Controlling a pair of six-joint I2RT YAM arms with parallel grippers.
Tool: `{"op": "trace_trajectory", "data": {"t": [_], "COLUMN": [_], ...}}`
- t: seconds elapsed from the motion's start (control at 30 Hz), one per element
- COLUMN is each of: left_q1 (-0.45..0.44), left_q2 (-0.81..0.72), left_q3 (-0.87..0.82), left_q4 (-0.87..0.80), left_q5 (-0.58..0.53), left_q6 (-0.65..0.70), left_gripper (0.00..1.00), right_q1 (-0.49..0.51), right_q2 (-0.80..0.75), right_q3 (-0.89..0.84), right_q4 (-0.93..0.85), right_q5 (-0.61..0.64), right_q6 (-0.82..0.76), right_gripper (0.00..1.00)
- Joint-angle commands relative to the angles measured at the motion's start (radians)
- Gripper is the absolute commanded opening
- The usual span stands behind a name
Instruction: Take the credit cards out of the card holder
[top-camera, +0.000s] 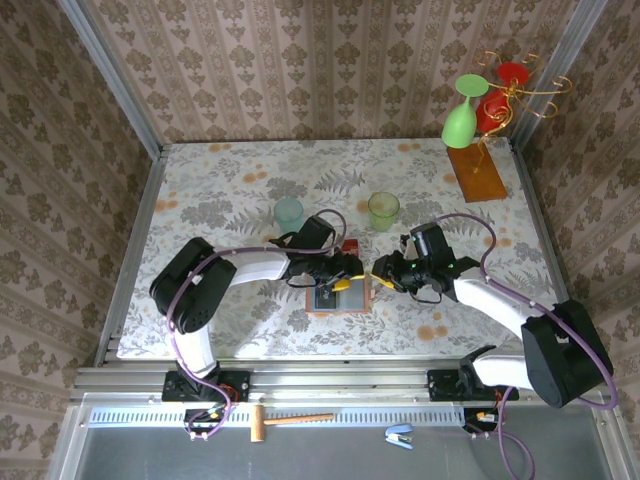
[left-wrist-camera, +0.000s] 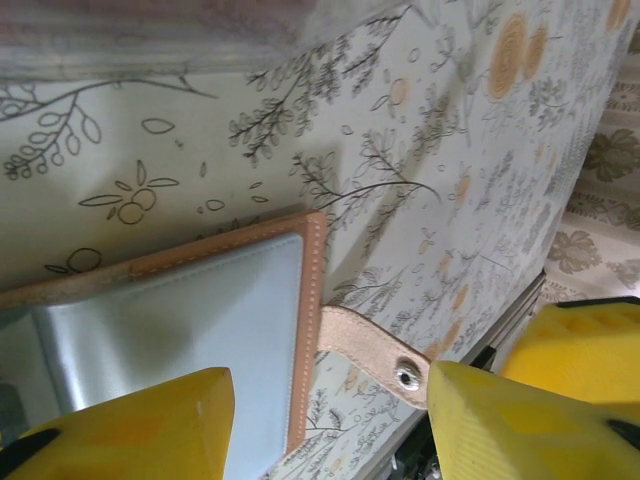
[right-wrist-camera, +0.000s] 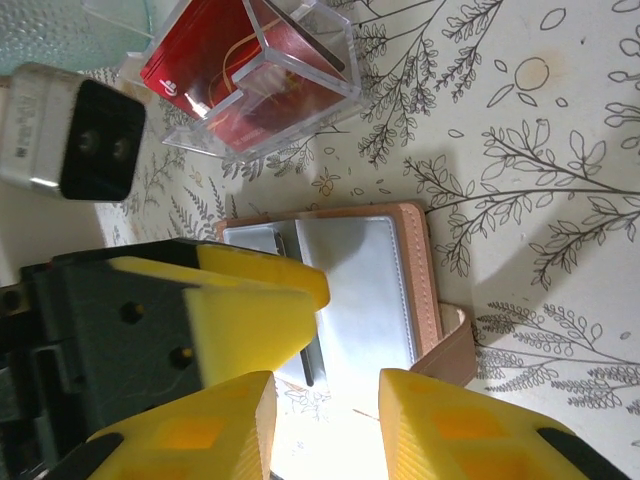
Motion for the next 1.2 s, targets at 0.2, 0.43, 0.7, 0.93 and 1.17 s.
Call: {"op": "trace_trajectory", "data": {"t": [0.2, 0.43, 0.7, 0.93, 1.17], "left_q1": [0.022, 0.038, 0.062, 0.094, 0.112], "left_q2": [-0.1, -0.153, -0.225, -0.293, -0.309], "left_q3": [-0.035, -0.101, -0.202, -0.293, -0.348], "left_q4": [-0.016, 0.003, 0.033, 0.046, 0.08], "left_q5": [-0.022, -0.04, -0.058, -0.071, -0.066], "left_q6": [0.017, 0.006, -0.009, -0.013, -0.014], "left_gripper": [0.54, 0.54, 0.54, 0.53, 0.46], "right_q1": [0.033, 0.093, 0.169, 0.219, 0.252], "right_q2": [0.079, 0.169, 0.274, 0.344, 0.378], "right_q3": [0.04, 0.096, 0.172, 0.233, 0.287], "right_q4": [0.058, 0.086, 0.099, 0.097, 0.066], "right_q5": [-0.036, -0.039, -0.03, -0.026, -0.014], "right_q6": [0.024, 0.04, 0.052, 0.063, 0.061], "right_gripper": [0.33, 0.33, 0.32, 0.32, 0.32]}}
